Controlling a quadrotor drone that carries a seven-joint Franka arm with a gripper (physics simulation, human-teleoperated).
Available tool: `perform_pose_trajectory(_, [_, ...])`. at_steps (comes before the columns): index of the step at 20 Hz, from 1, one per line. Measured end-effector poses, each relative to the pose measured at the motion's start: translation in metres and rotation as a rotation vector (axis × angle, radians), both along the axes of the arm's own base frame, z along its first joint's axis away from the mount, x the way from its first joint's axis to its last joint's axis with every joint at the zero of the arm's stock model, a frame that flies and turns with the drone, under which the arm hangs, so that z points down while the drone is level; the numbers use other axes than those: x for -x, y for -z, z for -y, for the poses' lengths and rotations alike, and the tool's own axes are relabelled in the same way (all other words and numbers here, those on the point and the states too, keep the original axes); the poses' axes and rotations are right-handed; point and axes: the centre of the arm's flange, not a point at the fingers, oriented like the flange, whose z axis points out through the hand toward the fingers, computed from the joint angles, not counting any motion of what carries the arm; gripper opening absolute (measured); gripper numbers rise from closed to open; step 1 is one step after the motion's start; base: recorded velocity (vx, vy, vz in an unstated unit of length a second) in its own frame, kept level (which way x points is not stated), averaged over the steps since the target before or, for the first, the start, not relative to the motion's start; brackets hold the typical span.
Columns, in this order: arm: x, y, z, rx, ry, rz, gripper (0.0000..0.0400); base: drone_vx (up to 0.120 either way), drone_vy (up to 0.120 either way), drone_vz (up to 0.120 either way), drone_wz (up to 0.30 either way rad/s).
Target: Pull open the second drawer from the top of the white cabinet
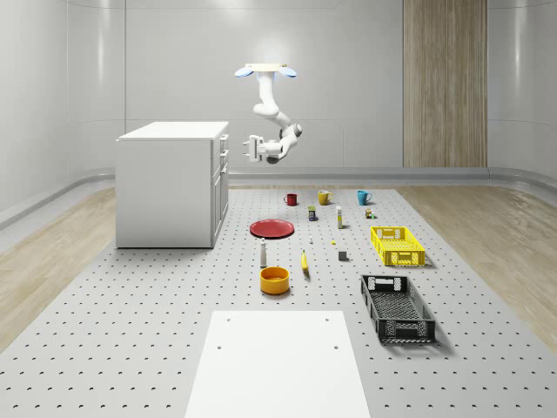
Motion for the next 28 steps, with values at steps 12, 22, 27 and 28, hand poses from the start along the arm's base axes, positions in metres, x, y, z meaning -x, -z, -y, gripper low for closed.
perform_pose_trajectory(12, [-0.004, -0.016, -0.024, 0.000, 0.000, 0.000, 0.0300, 0.000, 0.000, 0.000, 0.000])
perform_pose_trajectory(22, [-0.038, -0.017, -0.035, -0.001, 0.000, 0.000, 0.0300, 0.000, 0.000, 0.000, 0.000])
perform_pose_trajectory(27, [-0.045, -0.018, -0.048, -0.001, 0.000, 0.000, 0.0300, 0.000, 0.000, 0.000, 0.000])
perform_pose_trajectory(28, [-0.046, -0.018, -0.052, -0.001, 0.000, 0.000, 0.0300, 0.000, 0.000, 0.000, 0.000])
